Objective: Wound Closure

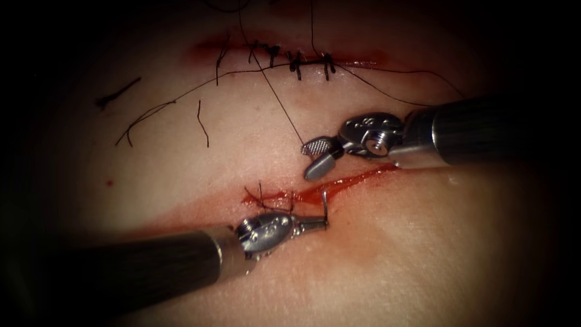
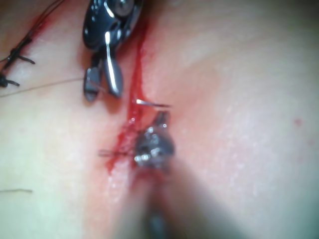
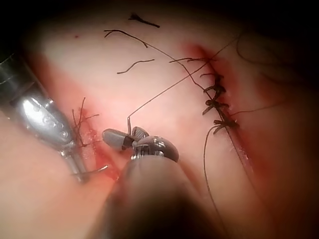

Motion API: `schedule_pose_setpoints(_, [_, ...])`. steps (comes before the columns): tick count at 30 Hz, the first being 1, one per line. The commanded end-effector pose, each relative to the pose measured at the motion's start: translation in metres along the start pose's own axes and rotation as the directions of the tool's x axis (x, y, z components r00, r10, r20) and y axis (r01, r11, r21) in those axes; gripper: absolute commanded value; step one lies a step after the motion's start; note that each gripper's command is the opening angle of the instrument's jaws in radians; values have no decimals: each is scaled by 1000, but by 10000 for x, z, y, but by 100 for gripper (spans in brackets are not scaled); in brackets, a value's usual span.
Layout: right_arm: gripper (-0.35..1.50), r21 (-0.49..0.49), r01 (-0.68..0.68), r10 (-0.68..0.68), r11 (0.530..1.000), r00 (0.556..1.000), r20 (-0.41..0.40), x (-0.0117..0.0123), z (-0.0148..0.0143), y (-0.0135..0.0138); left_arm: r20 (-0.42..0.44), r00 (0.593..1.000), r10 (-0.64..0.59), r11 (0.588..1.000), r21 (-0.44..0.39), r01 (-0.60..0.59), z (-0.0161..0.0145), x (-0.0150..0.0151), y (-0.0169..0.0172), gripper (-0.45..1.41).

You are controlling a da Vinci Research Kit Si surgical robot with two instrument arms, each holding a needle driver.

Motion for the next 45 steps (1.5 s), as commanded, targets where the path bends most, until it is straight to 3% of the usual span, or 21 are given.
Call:
schedule_pose_setpoints(1, [125,2,2,-2,1000,1000,-3,0,9,0,0,1000,-2,1000,-2,2,9,-5,2,7])
schedule_pose_setpoints(4, [118,-26,14,-14,1000,1000,-6,4,8,2,0,1000,-2,1000,-2,2,9,-5,2,7])
schedule_pose_setpoints(5, [104,-42,29,-30,999,1000,-5,5,6,4,0,1000,-2,1000,-2,2,9,-5,2,7])
schedule_pose_setpoints(6, [79,-42,64,-64,997,998,-4,5,5,5,0,1000,-2,1000,-2,2,9,-5,2,7])
schedule_pose_setpoints(8, [-35,-32,77,-77,996,997,-4,2,1,7,0,1000,-2,1000,-2,2,8,-5,2,7])
schedule_pose_setpoints(16, [-35,3,9,-9,1000,1000,24,-11,-3,8,0,1000,-2,1000,-3,2,8,-5,2,7])
schedule_pose_setpoints(28, [-35,101,-76,70,992,996,62,-33,12,-17,0,1000,-2,1000,-3,2,8,-4,2,7])
schedule_pose_setpoints(38, [-35,132,-131,120,983,989,89,-43,2,-28,0,1000,-2,1000,-3,2,8,-4,3,7])
schedule_pose_setpoints(39, [-33,120,-132,122,984,989,84,-43,1,-27,0,1000,-2,1000,-3,2,8,-4,3,7])
schedule_pose_setpoints(40, [7,105,-133,127,986,990,67,-41,0,-25,0,1000,-2,1000,-3,2,8,-4,3,7])
schedule_pose_setpoints(41, [84,65,-142,141,988,990,12,-38,-3,-19,0,1000,-2,1000,-3,2,8,-4,3,7])
schedule_pose_setpoints(43, [126,11,-163,163,987,986,-39,-30,-12,-9,0,1000,3,1000,-2,-3,9,-4,3,7])
schedule_pose_setpoints(45, [139,1,-188,188,982,980,-61,-26,-21,-6,1,1000,20,1000,3,-20,11,-2,5,9])
